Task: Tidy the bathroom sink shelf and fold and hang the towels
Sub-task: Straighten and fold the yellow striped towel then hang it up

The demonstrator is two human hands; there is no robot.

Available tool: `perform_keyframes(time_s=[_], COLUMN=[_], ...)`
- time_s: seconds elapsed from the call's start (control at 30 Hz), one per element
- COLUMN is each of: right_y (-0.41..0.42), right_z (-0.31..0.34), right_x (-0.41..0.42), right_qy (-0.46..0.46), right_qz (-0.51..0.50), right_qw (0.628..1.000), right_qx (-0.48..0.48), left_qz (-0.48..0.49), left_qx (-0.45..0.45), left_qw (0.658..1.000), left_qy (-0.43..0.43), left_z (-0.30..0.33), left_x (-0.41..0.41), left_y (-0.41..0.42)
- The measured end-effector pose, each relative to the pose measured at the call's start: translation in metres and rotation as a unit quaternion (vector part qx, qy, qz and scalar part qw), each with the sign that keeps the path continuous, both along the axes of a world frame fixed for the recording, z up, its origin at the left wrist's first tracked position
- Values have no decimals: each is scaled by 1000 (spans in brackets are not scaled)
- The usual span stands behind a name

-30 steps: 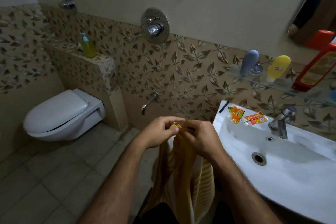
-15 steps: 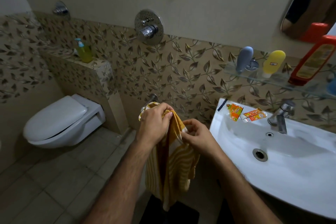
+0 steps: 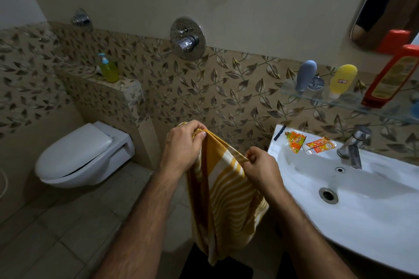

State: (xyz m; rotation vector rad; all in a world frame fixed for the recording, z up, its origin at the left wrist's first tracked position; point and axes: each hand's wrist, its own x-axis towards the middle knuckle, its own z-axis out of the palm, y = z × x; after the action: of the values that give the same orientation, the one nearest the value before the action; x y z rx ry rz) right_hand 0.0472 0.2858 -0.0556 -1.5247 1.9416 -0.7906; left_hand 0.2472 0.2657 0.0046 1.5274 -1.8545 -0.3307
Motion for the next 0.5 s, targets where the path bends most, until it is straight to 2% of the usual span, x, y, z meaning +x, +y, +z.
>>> perform_keyframes(time_s=[0.23, 0.5], right_y=[7, 15], right_z=[6, 10], right_x=[-9, -16], right_qy=[-194, -198], right_qz=[69, 123], right_qw=[978, 970], right_qx=[-24, -64], left_qz=[63, 103], left_qx=[31, 73], left_qw=[998, 992], left_qy=[9, -19], left_z=[0, -12], left_x=[7, 16], left_y=[-7, -15])
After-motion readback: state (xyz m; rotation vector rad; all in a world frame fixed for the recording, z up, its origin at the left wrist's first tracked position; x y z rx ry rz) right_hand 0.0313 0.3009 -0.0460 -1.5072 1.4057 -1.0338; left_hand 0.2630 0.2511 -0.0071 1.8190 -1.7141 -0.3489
